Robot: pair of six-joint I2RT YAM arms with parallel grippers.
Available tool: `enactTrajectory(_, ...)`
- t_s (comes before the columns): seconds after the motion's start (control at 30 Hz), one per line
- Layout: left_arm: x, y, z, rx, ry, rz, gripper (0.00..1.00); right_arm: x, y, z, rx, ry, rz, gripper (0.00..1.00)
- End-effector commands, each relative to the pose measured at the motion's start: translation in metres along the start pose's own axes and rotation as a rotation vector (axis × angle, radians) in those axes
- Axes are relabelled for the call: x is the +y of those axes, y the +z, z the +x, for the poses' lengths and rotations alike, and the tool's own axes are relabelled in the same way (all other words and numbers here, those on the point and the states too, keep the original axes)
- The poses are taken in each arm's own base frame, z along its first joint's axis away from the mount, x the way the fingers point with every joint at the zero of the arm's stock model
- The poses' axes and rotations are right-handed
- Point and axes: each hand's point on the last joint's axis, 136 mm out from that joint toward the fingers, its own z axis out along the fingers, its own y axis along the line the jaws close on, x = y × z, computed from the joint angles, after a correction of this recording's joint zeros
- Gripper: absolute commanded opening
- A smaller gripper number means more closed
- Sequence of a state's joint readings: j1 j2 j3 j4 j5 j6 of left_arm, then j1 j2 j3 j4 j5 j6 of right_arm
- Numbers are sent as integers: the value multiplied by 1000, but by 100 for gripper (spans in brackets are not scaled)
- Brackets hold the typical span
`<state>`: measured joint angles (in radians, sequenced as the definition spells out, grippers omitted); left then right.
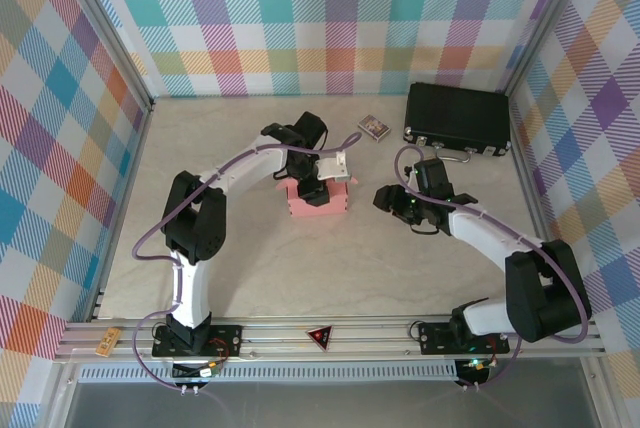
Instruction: Fold the paper box
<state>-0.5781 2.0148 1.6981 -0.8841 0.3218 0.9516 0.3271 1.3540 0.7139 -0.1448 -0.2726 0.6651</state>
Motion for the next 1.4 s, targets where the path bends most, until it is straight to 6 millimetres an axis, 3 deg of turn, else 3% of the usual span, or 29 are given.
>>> enactTrajectory(0.0,-13,4,-1,-12,84,74,51,-2,-4,4,8,-10,0,55)
enactTrajectory(0.33,-4,-9,-15,-22,40,37,65,0,-5,2,10,-30,4,55)
enactTrajectory(0.6,-9,-25,-18,-20,43,16,76,2,-3,-1,15,-59,-1,55)
enactTrajectory(0.8,-15,-56,-28,-80,22,-38,79,12,-8,-12,15,-146,7,57)
enactTrajectory(0.97,-5,-87,-34,-173,-33,-188,78,25,-12,-24,21,-259,7,58)
enactTrajectory(1.2,19,-120,-1,-244,-388,-291,72,53,-21,-41,39,-474,-37,58)
enactTrajectory(1.37,27,-126,33,-219,-624,-300,65,72,-25,-45,117,-617,-73,56)
